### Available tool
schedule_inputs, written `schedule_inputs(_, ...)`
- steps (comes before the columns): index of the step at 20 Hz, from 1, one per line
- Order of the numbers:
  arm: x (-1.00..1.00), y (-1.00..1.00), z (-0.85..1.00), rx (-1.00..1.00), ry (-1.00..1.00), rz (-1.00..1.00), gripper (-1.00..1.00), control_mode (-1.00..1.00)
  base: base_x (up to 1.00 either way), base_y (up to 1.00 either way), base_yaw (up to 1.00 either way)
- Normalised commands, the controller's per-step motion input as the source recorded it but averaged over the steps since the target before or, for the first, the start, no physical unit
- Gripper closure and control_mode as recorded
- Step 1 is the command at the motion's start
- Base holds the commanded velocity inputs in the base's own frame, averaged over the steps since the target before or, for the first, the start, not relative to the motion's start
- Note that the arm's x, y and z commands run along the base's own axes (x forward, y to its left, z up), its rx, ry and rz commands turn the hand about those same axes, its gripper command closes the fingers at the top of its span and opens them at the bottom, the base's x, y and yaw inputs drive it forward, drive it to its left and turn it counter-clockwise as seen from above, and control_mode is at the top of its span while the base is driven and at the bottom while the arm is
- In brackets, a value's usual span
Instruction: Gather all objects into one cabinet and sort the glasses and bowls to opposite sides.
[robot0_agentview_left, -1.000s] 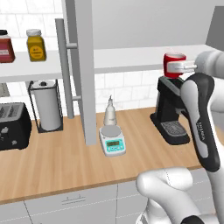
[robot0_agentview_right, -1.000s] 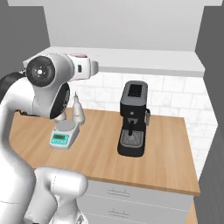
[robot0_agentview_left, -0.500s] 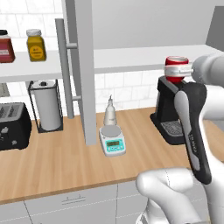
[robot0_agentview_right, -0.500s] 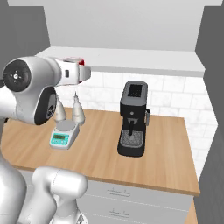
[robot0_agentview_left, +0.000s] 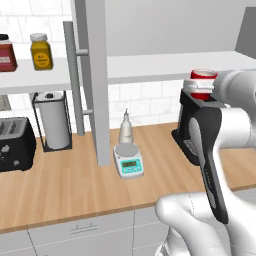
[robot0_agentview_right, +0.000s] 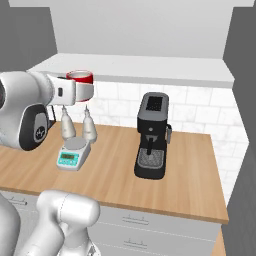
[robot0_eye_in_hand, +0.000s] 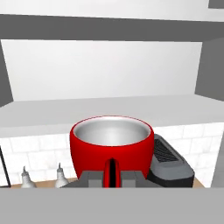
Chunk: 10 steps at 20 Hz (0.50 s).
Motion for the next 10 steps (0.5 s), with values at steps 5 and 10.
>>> schedule_inputs(5,-0.01,-0.11,-0.01,0.00,0.00,0.02,1.00,-1.00,0.00,0.00,0.00)
schedule_inputs(10,0.00,-0.08,-0.10,0.00,0.01,0.09,1.00,-1.00,0.00,0.00,0.00)
